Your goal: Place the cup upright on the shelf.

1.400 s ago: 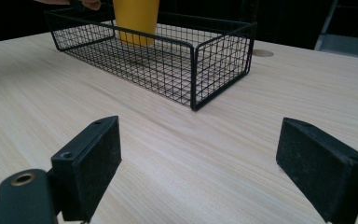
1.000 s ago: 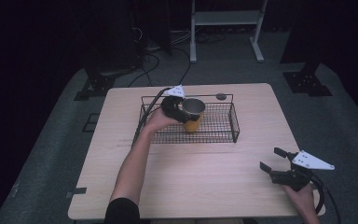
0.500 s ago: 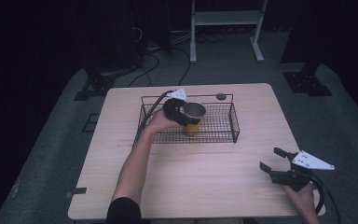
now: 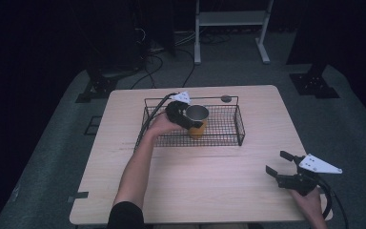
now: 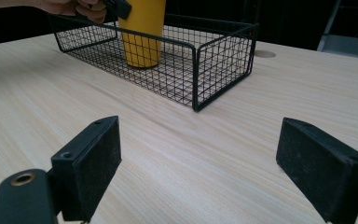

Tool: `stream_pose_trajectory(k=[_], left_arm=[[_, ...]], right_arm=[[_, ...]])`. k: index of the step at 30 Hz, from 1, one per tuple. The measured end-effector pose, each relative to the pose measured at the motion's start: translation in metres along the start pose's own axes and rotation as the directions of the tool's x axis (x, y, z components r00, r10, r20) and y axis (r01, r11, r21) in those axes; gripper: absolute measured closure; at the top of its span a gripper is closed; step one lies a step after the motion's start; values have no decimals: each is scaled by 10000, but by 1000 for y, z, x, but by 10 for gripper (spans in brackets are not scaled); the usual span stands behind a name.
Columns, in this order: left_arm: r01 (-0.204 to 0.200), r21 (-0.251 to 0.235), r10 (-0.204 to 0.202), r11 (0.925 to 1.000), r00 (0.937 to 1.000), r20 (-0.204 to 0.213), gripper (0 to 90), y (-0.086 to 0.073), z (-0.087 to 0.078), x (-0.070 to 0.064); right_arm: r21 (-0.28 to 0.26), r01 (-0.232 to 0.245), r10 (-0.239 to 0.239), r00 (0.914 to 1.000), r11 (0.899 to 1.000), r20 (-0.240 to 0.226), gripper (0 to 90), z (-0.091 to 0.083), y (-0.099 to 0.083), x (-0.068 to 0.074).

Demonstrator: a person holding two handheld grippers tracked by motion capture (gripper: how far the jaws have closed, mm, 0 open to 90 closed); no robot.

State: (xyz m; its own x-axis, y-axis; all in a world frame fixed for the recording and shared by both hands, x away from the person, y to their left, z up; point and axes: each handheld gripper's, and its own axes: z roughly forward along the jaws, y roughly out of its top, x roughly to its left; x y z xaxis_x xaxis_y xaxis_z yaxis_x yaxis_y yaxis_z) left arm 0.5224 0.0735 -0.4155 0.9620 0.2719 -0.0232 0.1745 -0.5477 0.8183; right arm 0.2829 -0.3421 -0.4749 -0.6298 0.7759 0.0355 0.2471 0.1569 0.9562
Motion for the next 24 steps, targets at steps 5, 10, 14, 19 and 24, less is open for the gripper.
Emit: stream_pose_trajectory(k=[5, 10, 14, 19, 24], left_arm=[[-63, 94, 66, 9999, 9997, -251, 116, -1, -1, 1], [-98, 120, 101, 9999, 9996, -268, 112, -1, -1, 1], [-78, 188, 85, 9998, 9993, -368, 102, -2, -3, 2], [21, 223, -11, 9997, 9991, -436, 83, -2, -3, 2], [15, 190, -6, 9998, 9987, -511, 71, -2, -4, 2]], right_arm=[[11, -19, 19, 10000, 10000, -11, 129, 0, 0, 0], [13, -31, 31, 10000, 10000, -22, 128, 0, 0, 0], [-37, -108, 108, 9999, 9999, -41, 127, -1, 0, -1], [-22, -109, 109, 9999, 9999, -65, 126, 0, 0, -1], [-26, -110, 110, 9999, 9999, -54, 126, 0, 0, -1]])
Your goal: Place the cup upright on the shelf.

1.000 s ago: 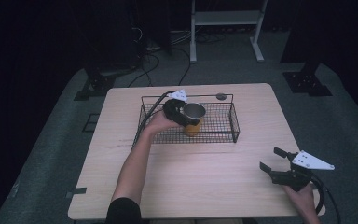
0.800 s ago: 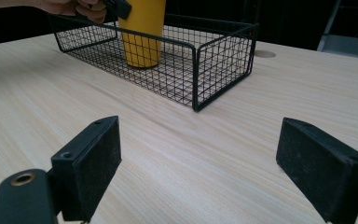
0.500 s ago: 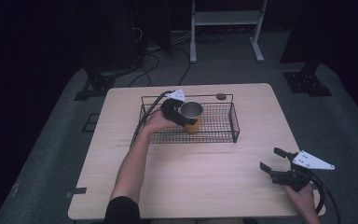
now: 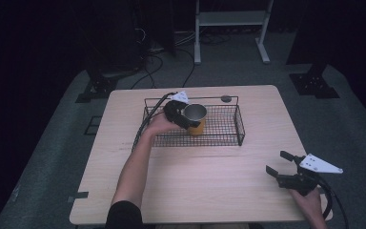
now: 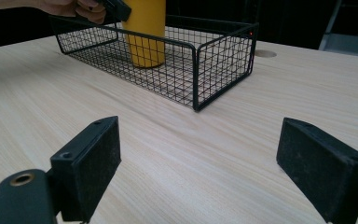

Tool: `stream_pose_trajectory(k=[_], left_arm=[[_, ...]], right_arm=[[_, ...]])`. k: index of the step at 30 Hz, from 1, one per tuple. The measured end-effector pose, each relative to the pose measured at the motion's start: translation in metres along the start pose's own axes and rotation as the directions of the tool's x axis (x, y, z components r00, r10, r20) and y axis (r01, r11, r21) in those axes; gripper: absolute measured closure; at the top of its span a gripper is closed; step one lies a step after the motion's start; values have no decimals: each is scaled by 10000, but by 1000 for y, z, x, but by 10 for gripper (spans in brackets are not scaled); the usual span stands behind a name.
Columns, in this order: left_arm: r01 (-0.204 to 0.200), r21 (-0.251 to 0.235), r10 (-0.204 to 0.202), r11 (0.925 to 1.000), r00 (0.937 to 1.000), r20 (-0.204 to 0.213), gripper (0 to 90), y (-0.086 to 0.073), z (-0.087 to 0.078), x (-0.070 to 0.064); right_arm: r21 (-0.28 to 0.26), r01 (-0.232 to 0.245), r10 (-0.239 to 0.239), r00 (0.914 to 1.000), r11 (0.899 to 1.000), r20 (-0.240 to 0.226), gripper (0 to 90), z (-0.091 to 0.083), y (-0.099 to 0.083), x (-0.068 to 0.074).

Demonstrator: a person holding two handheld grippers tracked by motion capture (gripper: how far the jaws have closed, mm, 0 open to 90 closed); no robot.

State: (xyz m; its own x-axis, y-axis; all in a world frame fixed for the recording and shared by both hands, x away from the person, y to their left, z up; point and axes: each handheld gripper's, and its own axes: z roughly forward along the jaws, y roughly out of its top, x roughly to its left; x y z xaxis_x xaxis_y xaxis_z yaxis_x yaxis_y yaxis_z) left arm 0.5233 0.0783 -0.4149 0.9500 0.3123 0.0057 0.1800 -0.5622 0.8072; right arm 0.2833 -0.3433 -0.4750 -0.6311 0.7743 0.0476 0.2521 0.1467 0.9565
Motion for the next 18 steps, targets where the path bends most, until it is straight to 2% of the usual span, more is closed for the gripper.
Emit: stream_pose_trajectory(k=[9, 18], left_arm=[[-134, -212, 130, 9997, 9997, -193, 28, 3, -8, -1], [-211, -678, 191, 9975, 9994, -298, 26, 8, -20, -3]], right_arm=[[24, 5, -5, 10000, 10000, 45, 125, 0, 0, 1], [50, 18, -19, 10000, 10000, 62, 124, 1, 0, 1]])
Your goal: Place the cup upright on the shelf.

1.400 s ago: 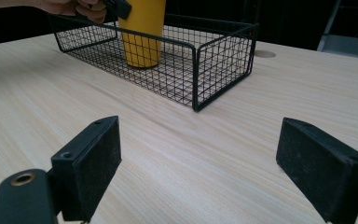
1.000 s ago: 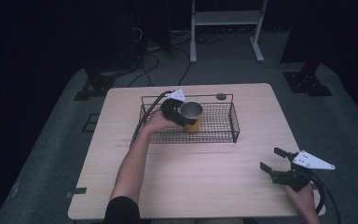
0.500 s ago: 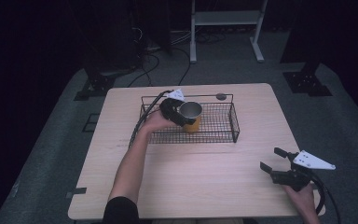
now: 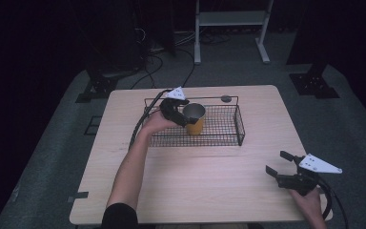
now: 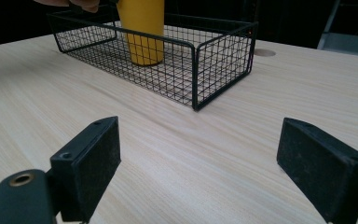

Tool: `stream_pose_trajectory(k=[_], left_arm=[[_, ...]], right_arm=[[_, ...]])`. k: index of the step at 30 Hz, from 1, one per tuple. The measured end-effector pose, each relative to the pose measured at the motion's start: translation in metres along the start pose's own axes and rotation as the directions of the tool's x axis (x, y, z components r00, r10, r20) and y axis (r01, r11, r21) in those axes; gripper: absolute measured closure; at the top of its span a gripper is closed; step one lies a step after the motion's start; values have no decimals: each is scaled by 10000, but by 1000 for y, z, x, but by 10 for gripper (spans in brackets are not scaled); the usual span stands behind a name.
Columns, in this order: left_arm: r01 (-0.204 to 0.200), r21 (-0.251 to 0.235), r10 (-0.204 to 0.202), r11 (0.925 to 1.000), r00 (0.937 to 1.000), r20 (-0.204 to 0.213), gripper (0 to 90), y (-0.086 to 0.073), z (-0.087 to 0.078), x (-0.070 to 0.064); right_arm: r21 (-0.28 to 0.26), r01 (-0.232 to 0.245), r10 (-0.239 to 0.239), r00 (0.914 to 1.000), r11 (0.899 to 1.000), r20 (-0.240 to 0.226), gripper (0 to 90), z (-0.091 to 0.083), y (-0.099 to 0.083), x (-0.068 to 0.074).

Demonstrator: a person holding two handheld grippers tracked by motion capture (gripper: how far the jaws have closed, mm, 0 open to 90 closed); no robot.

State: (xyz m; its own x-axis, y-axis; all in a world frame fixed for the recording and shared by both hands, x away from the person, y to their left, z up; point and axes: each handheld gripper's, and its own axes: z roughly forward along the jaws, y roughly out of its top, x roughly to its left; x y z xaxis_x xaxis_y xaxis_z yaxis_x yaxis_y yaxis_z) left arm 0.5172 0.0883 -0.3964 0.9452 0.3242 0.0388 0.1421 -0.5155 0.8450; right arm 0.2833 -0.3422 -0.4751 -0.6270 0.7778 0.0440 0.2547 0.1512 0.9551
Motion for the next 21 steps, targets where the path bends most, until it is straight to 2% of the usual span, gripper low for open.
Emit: stream_pose_trajectory(k=[5, 11, 21], left_arm=[[-108, -101, 106, 9999, 9998, -150, 26, 3, -5, -2], [-199, -490, 186, 9986, 9995, -268, 26, 10, -18, -6], [-461, -1134, 418, 9925, 9983, -400, 27, 15, -36, -20]], right_arm=[[0, -9, 9, 10000, 10000, -6, 124, 0, 0, 0], [8, -2, 2, 10000, 10000, 4, 124, 0, 0, 1], [-8, -37, 37, 10000, 10000, 39, 124, 0, 0, 0]])
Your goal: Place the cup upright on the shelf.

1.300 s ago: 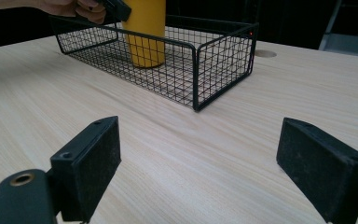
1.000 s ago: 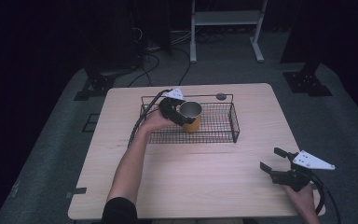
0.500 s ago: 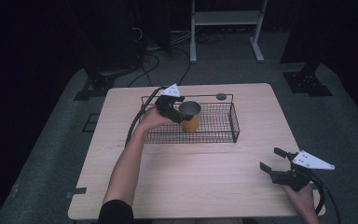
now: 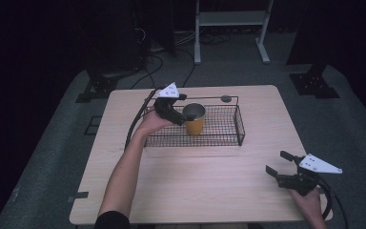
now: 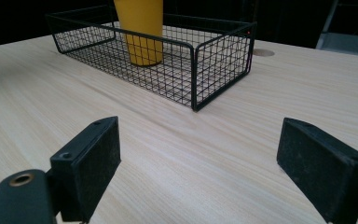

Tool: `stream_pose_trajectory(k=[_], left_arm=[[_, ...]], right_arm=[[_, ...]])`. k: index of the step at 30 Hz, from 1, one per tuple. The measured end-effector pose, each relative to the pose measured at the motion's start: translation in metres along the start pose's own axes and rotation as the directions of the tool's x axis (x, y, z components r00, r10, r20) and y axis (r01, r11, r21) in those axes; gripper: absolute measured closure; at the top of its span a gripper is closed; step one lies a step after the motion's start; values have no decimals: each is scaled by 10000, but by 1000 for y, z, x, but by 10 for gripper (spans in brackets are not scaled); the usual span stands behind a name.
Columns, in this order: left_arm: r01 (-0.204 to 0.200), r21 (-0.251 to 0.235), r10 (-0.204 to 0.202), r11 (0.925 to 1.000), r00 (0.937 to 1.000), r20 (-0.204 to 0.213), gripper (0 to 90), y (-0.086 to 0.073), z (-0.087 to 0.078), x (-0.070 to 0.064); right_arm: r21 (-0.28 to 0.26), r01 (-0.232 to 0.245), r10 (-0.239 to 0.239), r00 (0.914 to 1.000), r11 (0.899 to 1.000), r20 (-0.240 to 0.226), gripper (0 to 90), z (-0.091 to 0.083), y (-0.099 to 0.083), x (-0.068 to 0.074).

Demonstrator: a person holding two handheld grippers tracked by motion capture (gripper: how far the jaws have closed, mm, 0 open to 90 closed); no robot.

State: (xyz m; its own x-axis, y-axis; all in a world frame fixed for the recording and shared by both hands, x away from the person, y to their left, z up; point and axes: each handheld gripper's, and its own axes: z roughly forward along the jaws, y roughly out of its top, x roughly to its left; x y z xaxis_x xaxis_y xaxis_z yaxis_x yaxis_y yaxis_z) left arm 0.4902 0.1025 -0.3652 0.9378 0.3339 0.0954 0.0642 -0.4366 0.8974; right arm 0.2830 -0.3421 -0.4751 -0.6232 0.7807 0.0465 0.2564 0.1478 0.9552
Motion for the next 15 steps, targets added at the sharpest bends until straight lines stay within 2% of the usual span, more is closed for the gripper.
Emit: stream_pose_trajectory(k=[15], left_arm=[[40, -578, -40, 9983, 10000, 15, 35, -2, -18, -20]], right_arm=[[-3, -11, 11, 10000, 10000, 7, 125, 0, 0, 0]])
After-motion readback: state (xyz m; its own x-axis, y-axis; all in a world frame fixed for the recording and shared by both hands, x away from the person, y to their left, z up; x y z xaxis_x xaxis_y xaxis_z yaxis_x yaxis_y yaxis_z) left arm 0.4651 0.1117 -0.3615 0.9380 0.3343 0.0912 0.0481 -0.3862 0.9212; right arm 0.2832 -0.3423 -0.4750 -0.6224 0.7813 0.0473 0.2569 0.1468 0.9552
